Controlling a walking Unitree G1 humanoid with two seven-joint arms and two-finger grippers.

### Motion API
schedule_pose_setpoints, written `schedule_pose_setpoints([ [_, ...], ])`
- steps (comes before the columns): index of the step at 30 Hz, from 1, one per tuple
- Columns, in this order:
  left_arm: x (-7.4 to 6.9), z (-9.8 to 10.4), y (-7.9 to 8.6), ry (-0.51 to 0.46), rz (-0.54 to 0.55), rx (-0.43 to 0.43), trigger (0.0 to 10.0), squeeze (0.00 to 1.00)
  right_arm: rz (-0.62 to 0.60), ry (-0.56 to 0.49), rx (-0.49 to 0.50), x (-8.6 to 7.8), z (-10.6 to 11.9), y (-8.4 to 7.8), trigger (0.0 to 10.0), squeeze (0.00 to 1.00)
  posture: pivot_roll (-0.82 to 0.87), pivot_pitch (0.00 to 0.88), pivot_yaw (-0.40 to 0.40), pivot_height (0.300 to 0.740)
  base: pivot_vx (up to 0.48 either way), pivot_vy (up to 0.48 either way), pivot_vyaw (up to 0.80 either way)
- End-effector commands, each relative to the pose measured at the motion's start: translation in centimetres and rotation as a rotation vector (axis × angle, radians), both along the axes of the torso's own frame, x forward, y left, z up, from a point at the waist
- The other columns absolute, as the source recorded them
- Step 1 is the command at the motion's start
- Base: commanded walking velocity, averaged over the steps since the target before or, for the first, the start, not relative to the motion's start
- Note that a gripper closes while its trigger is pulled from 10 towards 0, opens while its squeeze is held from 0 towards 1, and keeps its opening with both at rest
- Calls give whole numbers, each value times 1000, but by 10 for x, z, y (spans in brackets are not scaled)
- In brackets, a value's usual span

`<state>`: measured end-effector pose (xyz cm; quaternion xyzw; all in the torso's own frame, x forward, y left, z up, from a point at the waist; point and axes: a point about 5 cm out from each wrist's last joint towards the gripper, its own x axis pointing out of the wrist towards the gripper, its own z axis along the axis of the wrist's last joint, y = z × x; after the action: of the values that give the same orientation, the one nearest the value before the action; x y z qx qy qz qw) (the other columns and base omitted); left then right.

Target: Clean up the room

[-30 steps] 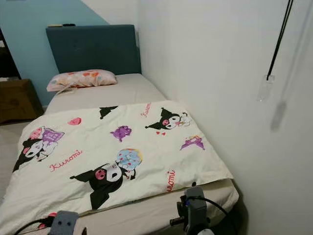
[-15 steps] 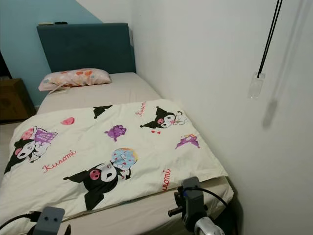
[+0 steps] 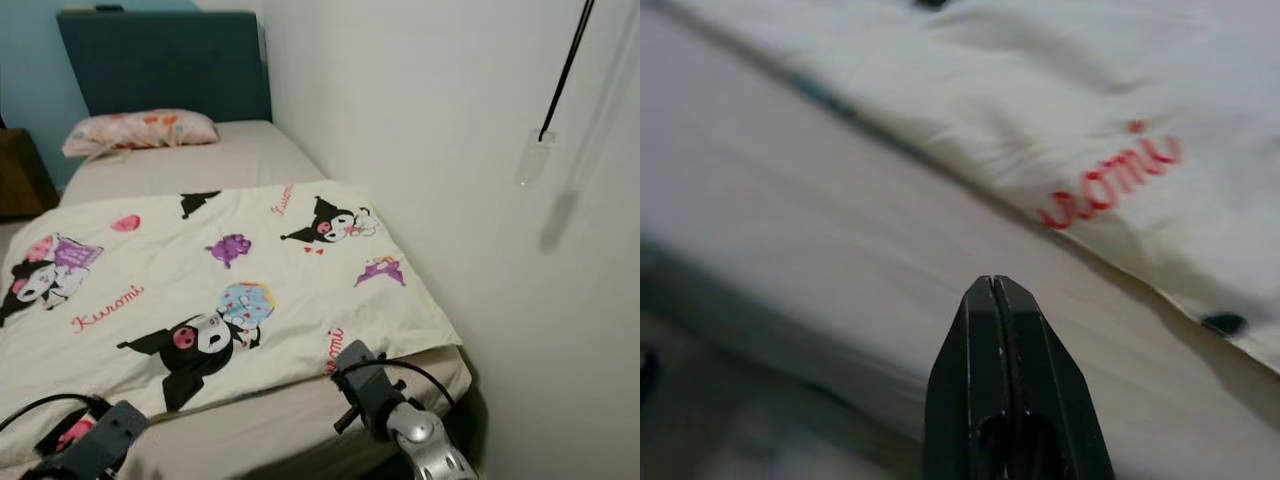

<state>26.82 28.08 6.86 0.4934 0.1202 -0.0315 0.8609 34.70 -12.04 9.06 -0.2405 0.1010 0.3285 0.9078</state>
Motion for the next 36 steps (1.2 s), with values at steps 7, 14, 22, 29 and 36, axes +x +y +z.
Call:
schedule_pose_setpoints([
  [7,-4,-7,26,126,-63,255,10000,0,107,-1,-79,5,3,6,10000,0,-76,362,-82,571,0,0,0],
  [14,-8,-9,46,177,-22,311,10000,408,124,-13,-68,9,11,7,10000,208,-90,388,-81,571,0,0,0],
  [22,-7,-8,65,185,24,449,10000,1000,169,-36,-91,14,19,5,10000,725,-114,438,-96,571,0,0,0],
  [29,3,5,79,150,98,598,10000,0,189,-87,-69,16,29,9,10000,0,-149,489,-94,571,0,0,0],
  [36,8,16,90,131,158,677,10000,0,210,-110,-52,16,33,12,10000,0,-176,506,-90,571,0,0,0],
])
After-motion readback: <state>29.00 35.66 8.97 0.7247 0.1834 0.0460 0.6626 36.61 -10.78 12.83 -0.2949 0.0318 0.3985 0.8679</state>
